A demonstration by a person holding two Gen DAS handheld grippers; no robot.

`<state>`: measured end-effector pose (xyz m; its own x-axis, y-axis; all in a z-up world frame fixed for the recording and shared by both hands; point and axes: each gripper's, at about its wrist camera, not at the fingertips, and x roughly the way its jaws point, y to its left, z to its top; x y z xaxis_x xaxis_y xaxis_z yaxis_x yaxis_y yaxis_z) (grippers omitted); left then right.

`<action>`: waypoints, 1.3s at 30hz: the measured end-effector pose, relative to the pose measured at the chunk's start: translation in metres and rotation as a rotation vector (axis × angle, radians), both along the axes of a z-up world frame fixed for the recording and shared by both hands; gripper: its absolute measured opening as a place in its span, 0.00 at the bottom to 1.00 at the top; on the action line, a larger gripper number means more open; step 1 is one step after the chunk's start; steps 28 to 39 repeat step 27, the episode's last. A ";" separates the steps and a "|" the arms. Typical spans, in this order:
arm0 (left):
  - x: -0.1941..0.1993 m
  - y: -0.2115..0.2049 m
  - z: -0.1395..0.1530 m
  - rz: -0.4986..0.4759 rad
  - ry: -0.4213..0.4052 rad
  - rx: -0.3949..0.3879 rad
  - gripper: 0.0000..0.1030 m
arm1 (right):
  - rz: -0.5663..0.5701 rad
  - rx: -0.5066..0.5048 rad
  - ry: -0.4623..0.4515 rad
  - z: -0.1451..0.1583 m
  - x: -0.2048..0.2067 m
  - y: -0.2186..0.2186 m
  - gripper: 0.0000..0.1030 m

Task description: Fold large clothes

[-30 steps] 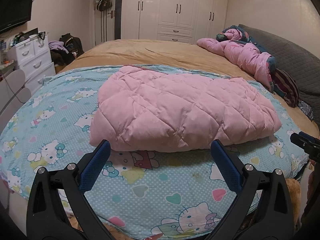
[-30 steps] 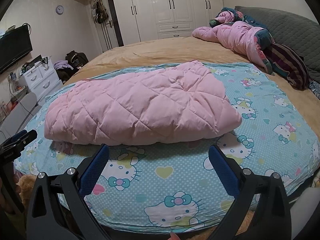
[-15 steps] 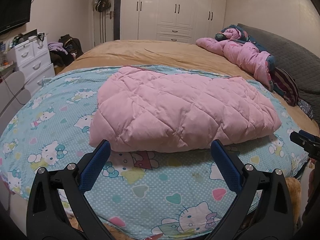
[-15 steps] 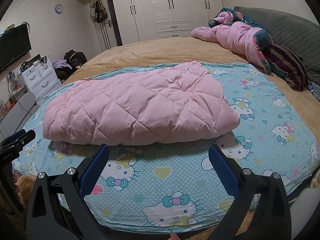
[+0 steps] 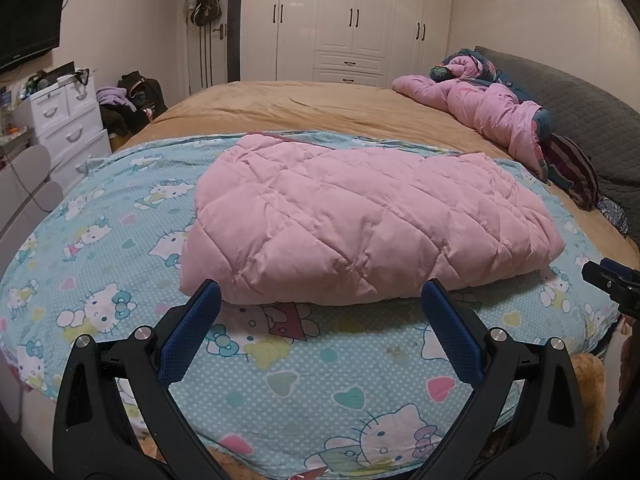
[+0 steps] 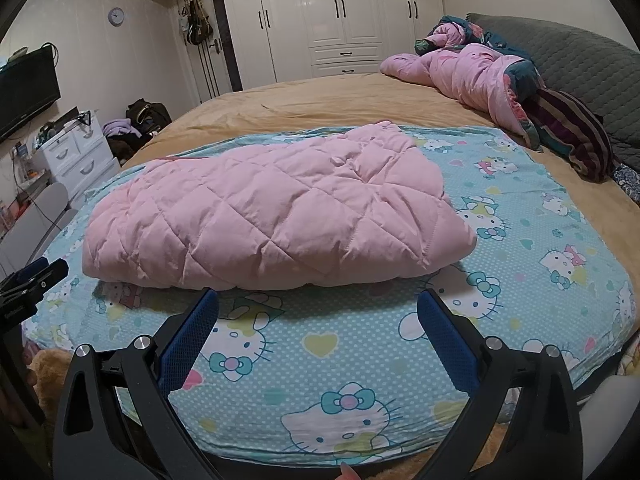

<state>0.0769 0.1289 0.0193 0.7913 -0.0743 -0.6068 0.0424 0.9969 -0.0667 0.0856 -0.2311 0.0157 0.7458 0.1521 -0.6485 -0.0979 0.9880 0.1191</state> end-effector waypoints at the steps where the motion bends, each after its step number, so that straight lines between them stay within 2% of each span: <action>1: 0.000 0.000 0.000 0.000 -0.001 0.002 0.91 | -0.001 -0.002 0.001 0.000 0.000 0.000 0.96; 8: -0.001 0.001 -0.001 -0.009 -0.004 0.002 0.91 | -0.006 -0.009 0.003 -0.001 0.000 0.000 0.96; 16: -0.002 0.000 -0.010 -0.040 0.036 -0.001 0.91 | -0.023 -0.016 0.013 -0.006 -0.003 -0.006 0.96; 19: -0.002 0.009 -0.011 -0.012 0.034 0.008 0.91 | -0.059 0.008 0.018 -0.011 -0.006 -0.021 0.96; 22: 0.009 0.041 -0.012 0.031 0.077 -0.040 0.91 | -0.176 0.020 0.027 -0.021 -0.016 -0.062 0.96; 24: 0.020 0.073 -0.012 0.079 0.103 -0.051 0.91 | -0.309 0.039 0.058 -0.036 -0.025 -0.113 0.96; 25: 0.028 0.100 -0.012 0.135 0.109 -0.049 0.91 | -0.391 0.037 0.076 -0.046 -0.031 -0.140 0.96; 27: 0.041 0.155 -0.014 0.247 0.103 -0.042 0.91 | -0.660 -0.012 0.123 -0.071 -0.058 -0.220 0.96; 39: 0.041 0.155 -0.014 0.247 0.103 -0.042 0.91 | -0.660 -0.012 0.123 -0.071 -0.058 -0.220 0.96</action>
